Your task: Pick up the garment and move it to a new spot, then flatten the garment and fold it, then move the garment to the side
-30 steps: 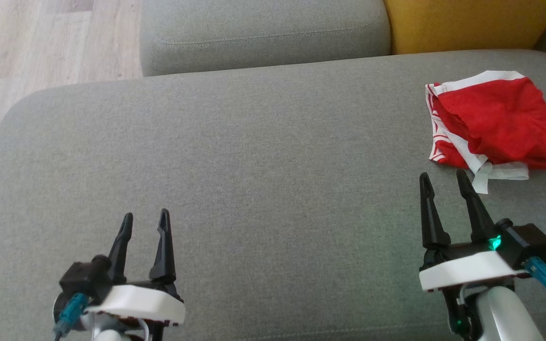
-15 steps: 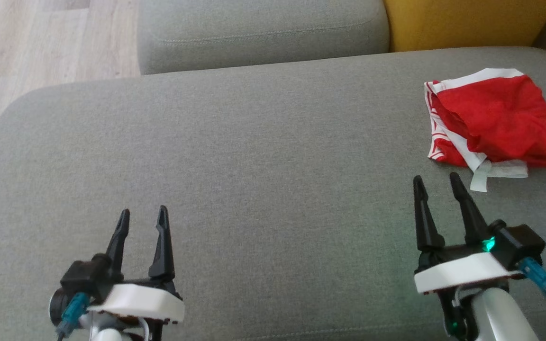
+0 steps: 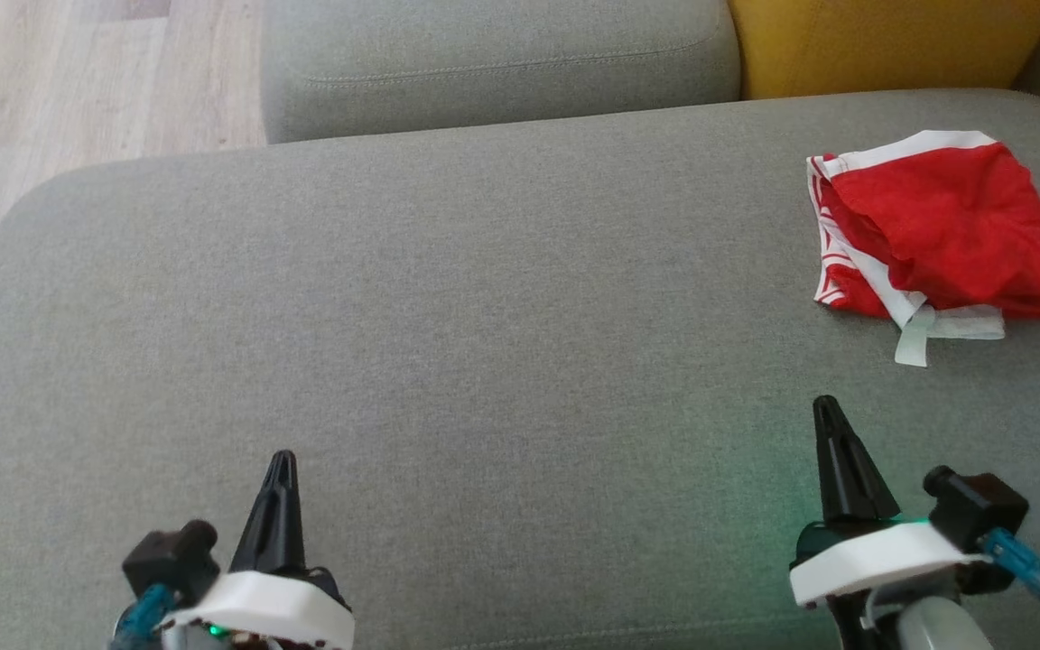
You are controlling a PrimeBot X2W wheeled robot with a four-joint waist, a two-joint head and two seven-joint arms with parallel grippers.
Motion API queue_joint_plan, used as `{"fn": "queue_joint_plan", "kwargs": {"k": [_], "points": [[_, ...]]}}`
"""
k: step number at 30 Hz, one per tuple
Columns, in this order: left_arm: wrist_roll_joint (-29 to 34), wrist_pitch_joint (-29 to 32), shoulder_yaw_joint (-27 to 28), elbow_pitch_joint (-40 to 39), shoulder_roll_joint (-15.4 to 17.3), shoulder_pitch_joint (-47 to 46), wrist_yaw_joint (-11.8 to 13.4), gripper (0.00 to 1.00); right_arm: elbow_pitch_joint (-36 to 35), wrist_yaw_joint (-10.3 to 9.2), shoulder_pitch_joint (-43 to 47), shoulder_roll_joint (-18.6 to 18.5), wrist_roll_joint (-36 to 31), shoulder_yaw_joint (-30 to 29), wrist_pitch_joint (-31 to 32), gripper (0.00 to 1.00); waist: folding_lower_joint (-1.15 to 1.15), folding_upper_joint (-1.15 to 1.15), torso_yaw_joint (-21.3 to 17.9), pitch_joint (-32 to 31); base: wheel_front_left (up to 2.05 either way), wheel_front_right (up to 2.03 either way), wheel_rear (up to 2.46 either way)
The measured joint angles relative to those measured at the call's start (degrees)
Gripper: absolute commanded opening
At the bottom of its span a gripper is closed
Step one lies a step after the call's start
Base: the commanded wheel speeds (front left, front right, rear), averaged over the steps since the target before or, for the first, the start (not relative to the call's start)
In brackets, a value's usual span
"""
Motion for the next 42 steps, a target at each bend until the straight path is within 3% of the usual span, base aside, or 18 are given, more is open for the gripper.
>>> {"fn": "queue_joint_plan", "kwargs": {"k": [42], "points": [[-27.3,6.1,3.7,2.1,0.9,-2.7,-3.9,0.0,-0.5,-0.01,-0.1,-0.2,27.6,-3.6,6.2,0.0,0.0,0.0,0.8,0.0,0.0,0.0,0.0]]}}
